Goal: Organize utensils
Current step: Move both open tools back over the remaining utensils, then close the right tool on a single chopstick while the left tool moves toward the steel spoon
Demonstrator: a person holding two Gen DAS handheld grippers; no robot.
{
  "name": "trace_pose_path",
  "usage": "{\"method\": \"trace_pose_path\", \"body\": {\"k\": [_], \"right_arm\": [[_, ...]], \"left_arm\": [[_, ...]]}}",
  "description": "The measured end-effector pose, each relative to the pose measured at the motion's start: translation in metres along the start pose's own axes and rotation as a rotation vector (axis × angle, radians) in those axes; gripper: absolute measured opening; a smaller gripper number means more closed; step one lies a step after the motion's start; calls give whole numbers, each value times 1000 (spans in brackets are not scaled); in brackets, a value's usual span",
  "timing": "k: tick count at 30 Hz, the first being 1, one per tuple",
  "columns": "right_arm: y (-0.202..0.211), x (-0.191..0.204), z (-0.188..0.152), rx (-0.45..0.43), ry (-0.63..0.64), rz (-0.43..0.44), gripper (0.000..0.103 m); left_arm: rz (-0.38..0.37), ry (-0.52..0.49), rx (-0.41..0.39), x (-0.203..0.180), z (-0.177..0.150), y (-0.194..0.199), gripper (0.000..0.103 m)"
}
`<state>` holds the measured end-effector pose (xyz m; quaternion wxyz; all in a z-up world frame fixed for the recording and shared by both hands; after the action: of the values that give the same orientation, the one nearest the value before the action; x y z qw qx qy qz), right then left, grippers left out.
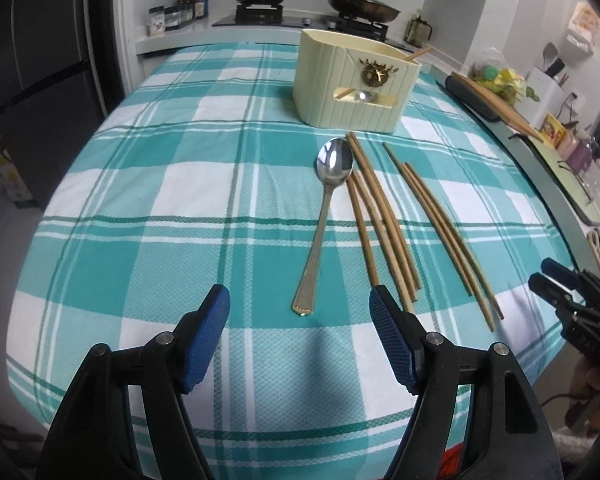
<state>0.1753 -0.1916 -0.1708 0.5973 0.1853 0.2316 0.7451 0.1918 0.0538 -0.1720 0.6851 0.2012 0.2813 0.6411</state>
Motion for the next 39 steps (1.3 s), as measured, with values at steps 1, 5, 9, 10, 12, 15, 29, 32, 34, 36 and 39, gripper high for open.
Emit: {"method": "trace_pose_path", "body": {"k": [1,5,9,10,12,15,29,32,34,36,39], "right_arm": [[0,0,2,-10,-9,3,49],[-9,0,8,-8,-51,18,46],[-20,0,4,28,-75,31,37],[-22,-1,2,39,-84,37,36],[-26,-1,2,52,-89,45,29],[-31,1,5,69,-78,65,27],[-75,15,3,189,-15,108,23],[-80,18,0,210,-1,89,10],[-79,14,-1,205,-35,63,7],[-78,2,-3,209,-123,28,7],[-70,-13,-6,216,-177,-62,7]], "left_arm": [[7,-10,-4,-2,0,0,74],[31,-43,5,-3,-5,-2,74],[48,-26,29,8,-10,-7,74],[51,-20,34,10,-10,-9,74],[54,-13,37,13,-10,-12,74],[52,-17,36,12,-8,-15,74],[64,-21,41,15,-13,-16,74],[65,-23,40,15,-13,-16,74],[68,-33,41,15,-13,-17,74],[71,-67,42,14,-12,-20,74],[81,-139,38,13,-5,-28,76]]}}
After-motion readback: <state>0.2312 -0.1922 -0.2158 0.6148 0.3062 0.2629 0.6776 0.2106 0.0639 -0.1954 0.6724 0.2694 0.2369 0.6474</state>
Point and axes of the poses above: each gripper's, at about its wrist camera, not at the fingertips, and y roughly against the way its jaws point, x to its left, z to its top, the point moved 3 cm from there along -y, roughly the way its jaws point, and after that the axes turned 13 degrees about -x, right-handed, at the moved point
